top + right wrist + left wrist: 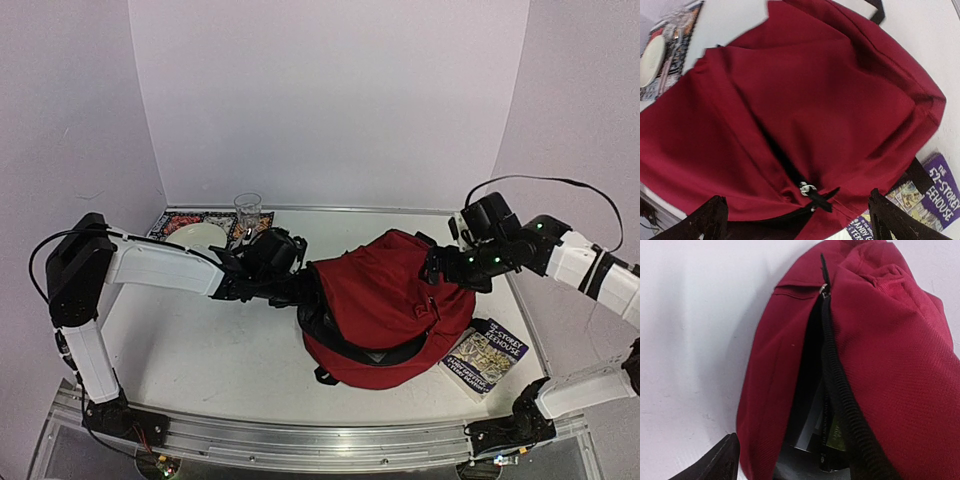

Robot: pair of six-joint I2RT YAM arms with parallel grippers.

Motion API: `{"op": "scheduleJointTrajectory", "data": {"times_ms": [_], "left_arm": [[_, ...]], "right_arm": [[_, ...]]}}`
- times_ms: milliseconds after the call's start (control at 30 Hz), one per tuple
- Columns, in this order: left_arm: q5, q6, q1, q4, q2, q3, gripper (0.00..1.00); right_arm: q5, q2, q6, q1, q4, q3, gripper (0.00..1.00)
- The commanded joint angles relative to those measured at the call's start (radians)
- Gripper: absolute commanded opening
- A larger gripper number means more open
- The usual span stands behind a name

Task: Pack the student bag
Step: Place the largest pocket of the student bag, then move the student bag to the center of the board.

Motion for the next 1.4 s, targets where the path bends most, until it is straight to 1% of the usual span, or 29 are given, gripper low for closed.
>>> {"op": "scheduleJointTrajectory", "data": {"times_ms": [0, 100, 167, 300, 367, 500, 600, 767, 867, 967, 1067, 1267, 1367], "left_arm": [[0.074, 0.021, 0.008, -0.005, 0.029, 0.066, 0.72], [0.085, 0.018, 0.008, -0.006, 0.035, 0.069, 0.7], [0.086, 0.017, 0.01, -0.005, 0.034, 0.071, 0.69], [0.09, 0.012, 0.022, -0.005, 0.033, 0.077, 0.65], [0.094, 0.007, 0.032, -0.005, 0.033, 0.078, 0.63], [0.099, -0.003, 0.051, -0.005, 0.028, 0.087, 0.62], [0.096, -0.004, 0.06, -0.005, 0.029, 0.106, 0.62], [0.091, 0.007, 0.081, -0.007, 0.049, 0.158, 0.64], [0.093, 0.013, 0.103, -0.015, 0.079, 0.198, 0.65], [0.097, 0.022, 0.111, -0.044, 0.111, 0.259, 0.68], [0.101, 0.022, 0.111, -0.068, 0.12, 0.284, 0.72], [0.068, 0.027, 0.111, -0.091, 0.05, 0.21, 0.79], [0.046, 0.029, 0.111, -0.11, 0.005, 0.15, 0.81]], "right_arm": [[-0.016, 0.001, 0.113, -0.072, -0.004, -0.11, 0.98], [-0.049, 0.018, 0.112, -0.095, 0.073, -0.161, 0.98], [-0.096, 0.056, 0.103, -0.098, 0.142, -0.167, 0.98], [-0.208, 0.195, 0.092, -0.099, 0.295, -0.138, 0.98], [-0.24, 0.266, 0.088, -0.098, 0.37, -0.097, 0.98], [-0.293, 0.412, 0.051, -0.099, 0.431, 0.047, 0.98], [-0.324, 0.536, 0.008, -0.098, 0.44, 0.212, 0.98], [-0.35, 0.713, -0.051, -0.103, 0.419, 0.493, 0.98], [-0.35, 0.785, -0.068, -0.123, 0.366, 0.608, 0.98], [-0.336, 0.769, -0.082, -0.149, 0.326, 0.625, 0.98], [-0.291, 0.674, -0.117, -0.179, 0.289, 0.531, 0.98], [-0.162, 0.405, -0.14, -0.251, 0.181, 0.273, 0.98], [-0.108, 0.289, -0.109, -0.284, 0.117, 0.179, 0.98]]}}
